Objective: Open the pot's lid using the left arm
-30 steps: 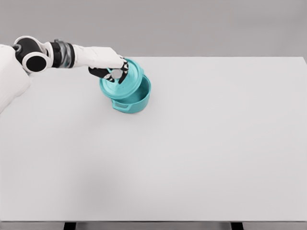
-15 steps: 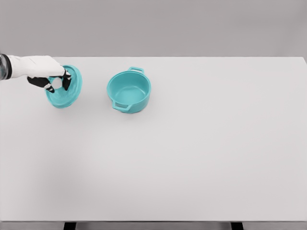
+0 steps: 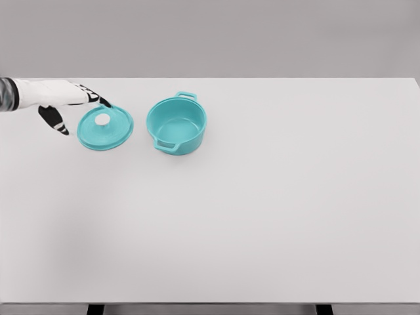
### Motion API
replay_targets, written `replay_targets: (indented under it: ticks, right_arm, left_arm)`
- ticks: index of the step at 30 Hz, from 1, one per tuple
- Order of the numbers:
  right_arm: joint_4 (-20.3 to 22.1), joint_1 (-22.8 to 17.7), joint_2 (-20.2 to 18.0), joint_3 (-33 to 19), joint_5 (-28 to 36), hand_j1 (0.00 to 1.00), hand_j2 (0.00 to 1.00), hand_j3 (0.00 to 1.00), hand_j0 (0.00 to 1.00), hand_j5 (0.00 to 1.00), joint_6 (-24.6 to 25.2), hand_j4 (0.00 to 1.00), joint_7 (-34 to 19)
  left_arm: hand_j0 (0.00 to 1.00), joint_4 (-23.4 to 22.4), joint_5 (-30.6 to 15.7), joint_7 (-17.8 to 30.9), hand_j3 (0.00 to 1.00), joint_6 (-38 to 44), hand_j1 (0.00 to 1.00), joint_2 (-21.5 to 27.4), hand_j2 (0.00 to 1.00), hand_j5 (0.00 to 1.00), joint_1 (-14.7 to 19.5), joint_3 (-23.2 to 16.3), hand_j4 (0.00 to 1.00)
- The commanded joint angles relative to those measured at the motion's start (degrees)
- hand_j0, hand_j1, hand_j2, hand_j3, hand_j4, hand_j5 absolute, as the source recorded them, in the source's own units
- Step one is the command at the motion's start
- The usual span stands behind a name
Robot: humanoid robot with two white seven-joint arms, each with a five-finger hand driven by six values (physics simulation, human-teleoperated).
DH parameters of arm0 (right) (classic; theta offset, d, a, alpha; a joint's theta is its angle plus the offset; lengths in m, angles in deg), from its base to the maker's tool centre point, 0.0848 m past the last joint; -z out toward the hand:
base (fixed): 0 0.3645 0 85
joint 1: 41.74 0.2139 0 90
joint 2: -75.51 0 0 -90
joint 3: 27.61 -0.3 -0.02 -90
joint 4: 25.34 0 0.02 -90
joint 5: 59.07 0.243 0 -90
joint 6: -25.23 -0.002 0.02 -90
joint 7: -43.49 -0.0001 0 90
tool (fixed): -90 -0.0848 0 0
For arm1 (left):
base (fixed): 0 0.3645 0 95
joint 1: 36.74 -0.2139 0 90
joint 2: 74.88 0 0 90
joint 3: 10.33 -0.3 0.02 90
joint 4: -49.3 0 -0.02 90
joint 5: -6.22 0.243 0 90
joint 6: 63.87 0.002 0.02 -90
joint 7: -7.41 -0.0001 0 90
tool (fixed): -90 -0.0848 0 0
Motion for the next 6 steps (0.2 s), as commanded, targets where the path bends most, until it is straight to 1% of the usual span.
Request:
replay_targets:
  ticks: [1,2,3,6]
  right_arm:
    - [0.0,0.0,0.0,0.0,0.0,1.00,1.00,1.00,1.00,1.00,0.0,1.00,0.0]
    - [0.0,0.0,0.0,0.0,0.0,1.00,1.00,1.00,1.00,1.00,0.0,1.00,0.0]
    - [0.0,0.0,0.0,0.0,0.0,1.00,1.00,1.00,1.00,1.00,0.0,1.00,0.0]
    - [0.0,0.0,0.0,0.0,0.0,1.00,1.00,1.00,1.00,1.00,0.0,1.00,0.0]
  left_arm:
    - [1.00,-5.7,-4.3,0.0,1.00,0.1,1.00,0.2,1.00,1.00,0.0,2.3,1.00]
    - [1.00,-8.2,-4.9,0.0,1.00,0.1,1.00,0.5,1.00,1.00,0.0,2.4,1.00]
    - [1.00,-9.7,-4.8,0.0,1.00,0.1,1.00,0.5,1.00,1.00,-0.2,2.4,1.00]
    - [1.00,-10.8,-4.8,0.0,1.00,0.1,1.00,0.6,1.00,1.00,-0.4,2.5,1.00]
